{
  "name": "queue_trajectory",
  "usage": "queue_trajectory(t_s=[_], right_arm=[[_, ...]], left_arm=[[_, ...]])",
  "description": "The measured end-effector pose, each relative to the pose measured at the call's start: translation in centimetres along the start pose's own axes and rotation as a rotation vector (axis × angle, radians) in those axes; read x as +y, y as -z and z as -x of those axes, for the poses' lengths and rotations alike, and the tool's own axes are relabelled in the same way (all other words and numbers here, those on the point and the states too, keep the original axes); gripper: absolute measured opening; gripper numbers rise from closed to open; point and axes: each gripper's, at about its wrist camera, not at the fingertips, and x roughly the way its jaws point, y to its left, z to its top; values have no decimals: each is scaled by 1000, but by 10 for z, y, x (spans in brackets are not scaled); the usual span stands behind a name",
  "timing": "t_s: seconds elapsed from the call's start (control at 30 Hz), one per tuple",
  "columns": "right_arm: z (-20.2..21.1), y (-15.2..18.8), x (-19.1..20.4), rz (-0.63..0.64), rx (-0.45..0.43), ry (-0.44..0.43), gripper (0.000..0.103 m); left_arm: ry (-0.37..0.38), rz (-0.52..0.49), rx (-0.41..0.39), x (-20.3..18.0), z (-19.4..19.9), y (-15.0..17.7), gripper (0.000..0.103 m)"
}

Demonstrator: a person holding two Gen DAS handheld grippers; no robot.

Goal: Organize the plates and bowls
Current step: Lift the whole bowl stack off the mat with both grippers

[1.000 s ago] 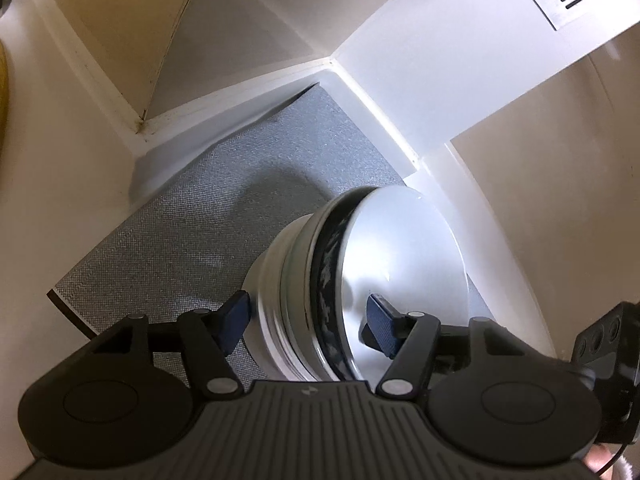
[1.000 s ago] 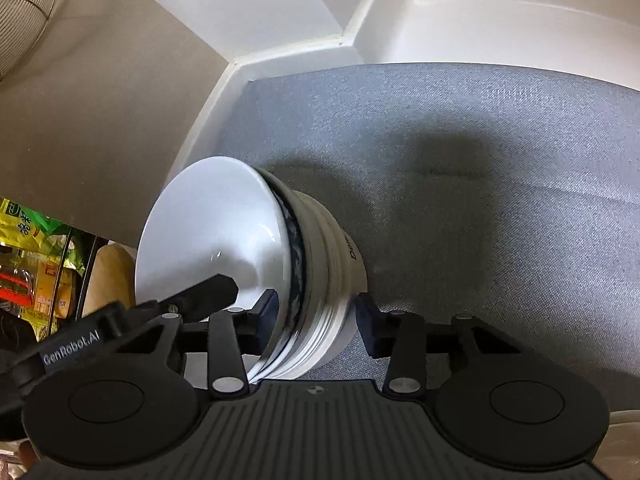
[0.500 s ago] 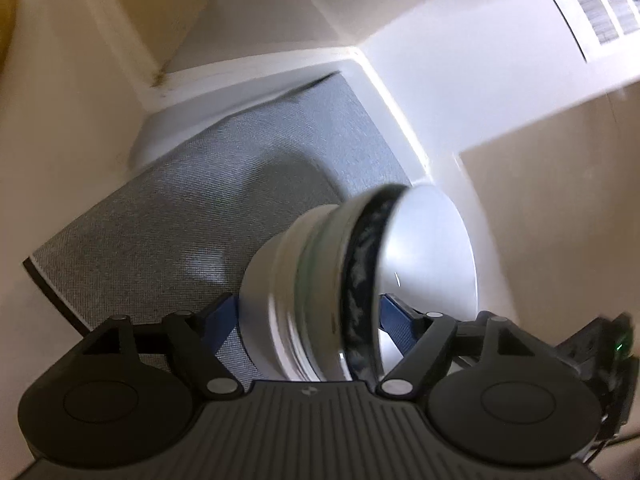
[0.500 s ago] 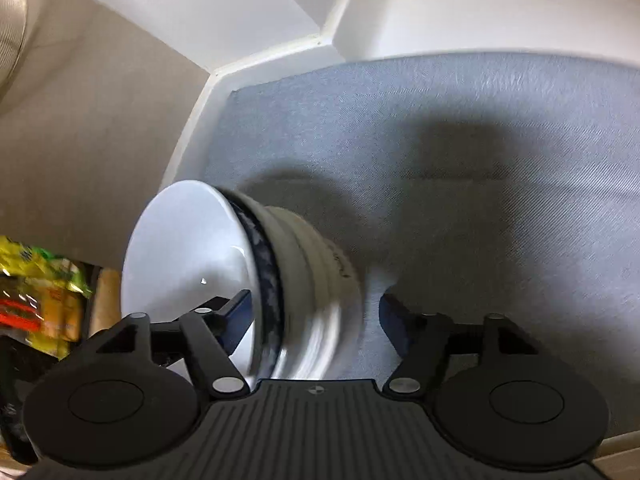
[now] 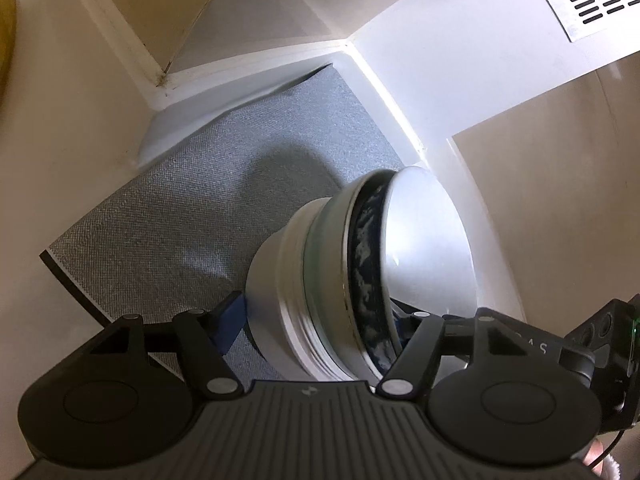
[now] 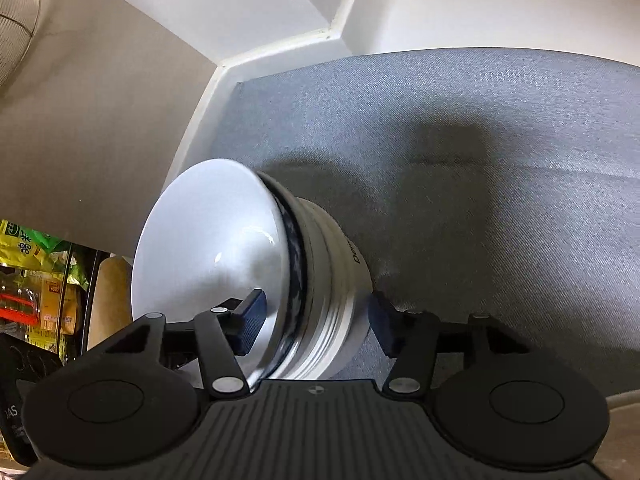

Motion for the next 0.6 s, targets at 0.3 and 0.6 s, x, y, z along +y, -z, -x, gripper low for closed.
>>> queue_trajectory(t_s=[0.3,0.6], right_arm=[[7,11,1,-1,-3,15,58],[17,25,2,-8,-15,26,57]], left_arm=[[12,-2,17,2,-15,-1,73],[12,-24,25,1,-16,-2,73]])
